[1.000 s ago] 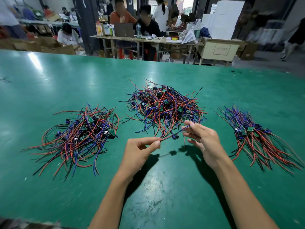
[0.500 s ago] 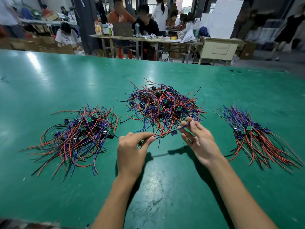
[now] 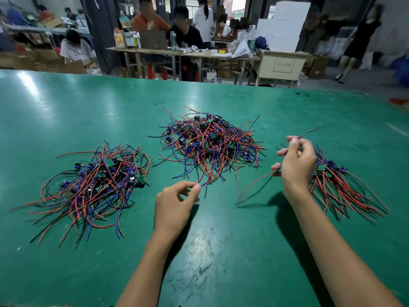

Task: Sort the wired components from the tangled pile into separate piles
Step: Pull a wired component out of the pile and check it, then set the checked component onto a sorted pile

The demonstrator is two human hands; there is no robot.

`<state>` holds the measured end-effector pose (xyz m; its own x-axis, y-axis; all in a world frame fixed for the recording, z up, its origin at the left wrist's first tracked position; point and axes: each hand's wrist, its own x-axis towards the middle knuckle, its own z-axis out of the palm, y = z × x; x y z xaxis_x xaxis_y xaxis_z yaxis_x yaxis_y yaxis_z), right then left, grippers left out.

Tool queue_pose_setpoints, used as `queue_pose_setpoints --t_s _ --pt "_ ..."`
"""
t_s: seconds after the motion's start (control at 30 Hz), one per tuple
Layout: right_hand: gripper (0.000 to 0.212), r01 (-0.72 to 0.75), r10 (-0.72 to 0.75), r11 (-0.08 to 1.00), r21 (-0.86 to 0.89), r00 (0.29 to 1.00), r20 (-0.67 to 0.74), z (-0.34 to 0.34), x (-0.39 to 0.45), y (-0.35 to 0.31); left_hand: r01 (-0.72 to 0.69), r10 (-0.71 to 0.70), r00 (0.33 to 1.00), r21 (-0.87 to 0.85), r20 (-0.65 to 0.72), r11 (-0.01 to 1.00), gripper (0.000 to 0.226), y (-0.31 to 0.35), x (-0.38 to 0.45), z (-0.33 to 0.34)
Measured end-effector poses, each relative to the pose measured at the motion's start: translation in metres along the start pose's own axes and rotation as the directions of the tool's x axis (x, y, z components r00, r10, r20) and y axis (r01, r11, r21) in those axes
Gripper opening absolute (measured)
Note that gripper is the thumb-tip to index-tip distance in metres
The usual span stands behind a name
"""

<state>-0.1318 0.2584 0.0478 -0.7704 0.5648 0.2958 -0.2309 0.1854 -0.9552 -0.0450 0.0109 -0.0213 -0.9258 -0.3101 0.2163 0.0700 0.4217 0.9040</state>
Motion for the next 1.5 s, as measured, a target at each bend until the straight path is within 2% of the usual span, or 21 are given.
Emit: queue_pose_setpoints --t_s 0.1,0.2,0.33,0.37,0.4,0.43,0.5,0.57,0.63,0.7,0.8,0.93,1.0,1.1,1.2,1.27,1.33,1.4,1.5 --pt "0.026 0.128 -0.121 0.925 -0.358 0.992 0.04 -0.015 0.055 -0.007 0.039 -0.039 0.999 -0.01 0.012 0.999 0.015 -0.001 0.0 0.001" --pt "0.034 0.145 -0.129 0.719 -0.68 0.989 0.075 -0.032 0.102 -0.002 0.048 -0.048 0.998 -0.015 0.029 0.999 0.018 0.0 0.0 0.0" --pt "0.039 0.058 0.038 0.446 -0.893 0.996 0.083 -0.043 0.115 0.026 0.049 -0.048 0.998 -0.022 0.029 0.999 0.018 -0.001 0.0 0.001" --pt "0.043 0.056 0.05 0.377 -0.924 0.995 0.081 -0.042 0.109 0.032 0.056 -0.055 0.998 -0.029 0.031 0.998 0.016 -0.002 0.0 0.001" --pt "0.048 0.066 0.032 0.355 -0.932 0.996 0.083 -0.038 0.101 0.036 0.06 -0.059 0.998 -0.028 0.032 0.998 0.015 -0.002 0.001 0.001" --pt "0.048 0.105 -0.011 0.393 -0.914 0.994 0.11 -0.031 0.091 0.037 0.059 -0.059 0.998 -0.016 0.031 0.998 0.015 -0.003 0.002 0.001" --pt "0.039 0.295 -0.126 0.531 -0.794 0.955 0.27 -0.013 0.069 0.04 0.045 -0.046 0.999 0.031 0.026 0.998 0.015 -0.003 0.003 0.002" --pt "0.032 0.461 -0.103 0.549 -0.697 0.865 0.491 0.007 0.043 0.045 0.034 -0.035 0.999 0.069 0.024 0.997 0.016 -0.002 0.003 0.003" --pt "0.034 0.493 -0.025 0.525 -0.694 0.824 0.567 0.022 0.021 0.055 0.037 -0.039 0.999 0.067 0.028 0.997 0.015 -0.002 0.002 0.003" --pt "0.032 0.461 -0.063 0.518 -0.721 0.861 0.505 0.03 0.01 0.064 0.041 -0.043 0.999 0.045 0.028 0.998 0.014 -0.003 0.001 0.002" --pt "0.03 0.434 -0.193 0.574 -0.695 0.896 0.401 0.028 0.0 0.064 0.048 -0.049 0.999 0.019 0.02 0.999 0.014 -0.003 0.001 0.002" --pt "0.022 0.51 -0.375 0.631 -0.584 0.86 0.346 0.017 -0.024 0.056 -0.029 0.025 0.999 0.129 0.031 0.991 0.014 0.0 -0.002 0.005" --pt "0.017 0.553 -0.443 0.63 -0.545 0.833 0.333 0.018 -0.039 0.046 -0.087 0.08 0.995 0.121 0.061 0.989 0.014 0.004 -0.004 0.008" --pt "0.016 0.658 -0.594 0.57 -0.492 0.744 0.307 0.023 -0.062 0.03 -0.088 0.097 0.99 -0.096 0.104 0.992 0.017 0.017 -0.004 0.017" --pt "0.016 0.781 -0.73 0.44 -0.443 0.598 0.33 0.024 -0.08 0.023 0.127 -0.074 0.983 -0.326 0.17 0.937 0.031 0.031 0.009 0.032" --pt "0.017 0.843 -0.784 0.358 -0.401 0.505 0.361 0.024 -0.087 0.022 0.216 -0.139 0.963 -0.352 0.229 0.911 0.039 0.037 0.017 0.04" --pt "0.019 0.89 -0.813 0.322 -0.324 0.435 0.386 0.026 -0.093 0.022 0.161 -0.104 0.97 -0.266 0.218 0.95 0.047 0.038 0.023 0.046" --pt "0.021 0.927 -0.833 0.318 -0.198 0.373 0.408 0.029 -0.098 0.023 0.168 -0.098 0.965 -0.286 0.243 0.943 0.051 0.04 0.027 0.046" --pt "0.02 0.948 -0.847 0.317 -0.039 0.301 0.438 0.027 -0.098 0.02 0.358 -0.205 0.915 -0.461 0.348 0.812 0.037 0.042 0.035 0.041"
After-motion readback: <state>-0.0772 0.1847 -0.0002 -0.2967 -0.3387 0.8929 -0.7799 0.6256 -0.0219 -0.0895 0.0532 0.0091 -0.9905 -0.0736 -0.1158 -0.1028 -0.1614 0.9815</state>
